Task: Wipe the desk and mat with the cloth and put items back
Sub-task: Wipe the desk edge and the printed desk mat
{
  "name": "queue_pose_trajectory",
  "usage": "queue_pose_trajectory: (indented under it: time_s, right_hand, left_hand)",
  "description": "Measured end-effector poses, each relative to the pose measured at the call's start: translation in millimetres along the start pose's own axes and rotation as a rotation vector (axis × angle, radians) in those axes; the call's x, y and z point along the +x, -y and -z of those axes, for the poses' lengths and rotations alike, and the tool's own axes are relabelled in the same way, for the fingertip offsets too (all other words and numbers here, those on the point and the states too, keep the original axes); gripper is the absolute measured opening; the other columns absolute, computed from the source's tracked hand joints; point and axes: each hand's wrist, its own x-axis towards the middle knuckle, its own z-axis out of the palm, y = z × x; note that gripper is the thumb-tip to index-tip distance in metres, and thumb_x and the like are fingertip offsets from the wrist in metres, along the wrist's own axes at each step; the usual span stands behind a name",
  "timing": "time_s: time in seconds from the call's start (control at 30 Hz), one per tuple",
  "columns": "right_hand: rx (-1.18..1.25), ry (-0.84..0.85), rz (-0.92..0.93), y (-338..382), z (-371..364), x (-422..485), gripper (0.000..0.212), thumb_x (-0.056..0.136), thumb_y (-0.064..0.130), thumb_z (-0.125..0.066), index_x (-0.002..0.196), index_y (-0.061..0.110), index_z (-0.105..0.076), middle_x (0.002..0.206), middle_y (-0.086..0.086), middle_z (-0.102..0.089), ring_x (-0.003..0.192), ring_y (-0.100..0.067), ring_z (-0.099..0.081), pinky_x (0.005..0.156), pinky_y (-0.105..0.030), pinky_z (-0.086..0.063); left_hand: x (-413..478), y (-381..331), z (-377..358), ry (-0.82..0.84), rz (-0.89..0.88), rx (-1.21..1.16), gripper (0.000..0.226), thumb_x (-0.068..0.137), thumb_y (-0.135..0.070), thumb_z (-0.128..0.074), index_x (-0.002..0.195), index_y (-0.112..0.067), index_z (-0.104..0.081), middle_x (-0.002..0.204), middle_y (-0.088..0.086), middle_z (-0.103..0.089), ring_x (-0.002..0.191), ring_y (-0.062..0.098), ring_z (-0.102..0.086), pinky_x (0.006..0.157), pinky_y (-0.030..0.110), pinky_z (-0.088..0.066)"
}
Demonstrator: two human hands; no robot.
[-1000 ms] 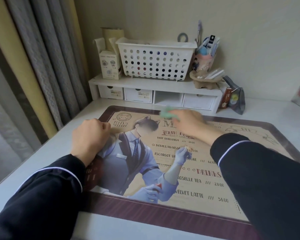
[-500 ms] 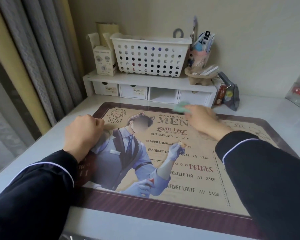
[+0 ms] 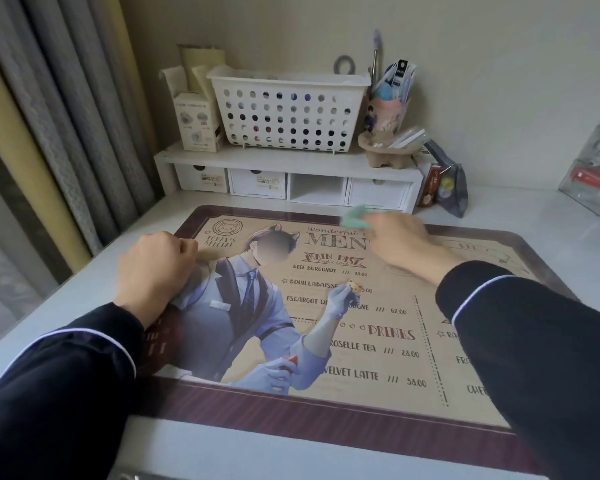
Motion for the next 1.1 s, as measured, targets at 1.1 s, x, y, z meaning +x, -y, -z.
queue_pose_trajectory:
  time_s: [1.1]
  right_hand:
    - [0.206,0.073,0.605,101,31,-124,0.046,0.089,0.028,-0.036,0.129,0.050,-0.044,0.101,0.000,-0.071,0.064,-0.023,-0.058,0.053,-0.029,-0.038]
  left_hand:
    - [-7,-6,11,0.040,-0.011,0.060,0.039,0.090,-0.030,-0.044,0.062,-0.005,-0.052,0.064,0.016,-0.048,0.060,0.034,-0.046,0.055,0.033,-0.034]
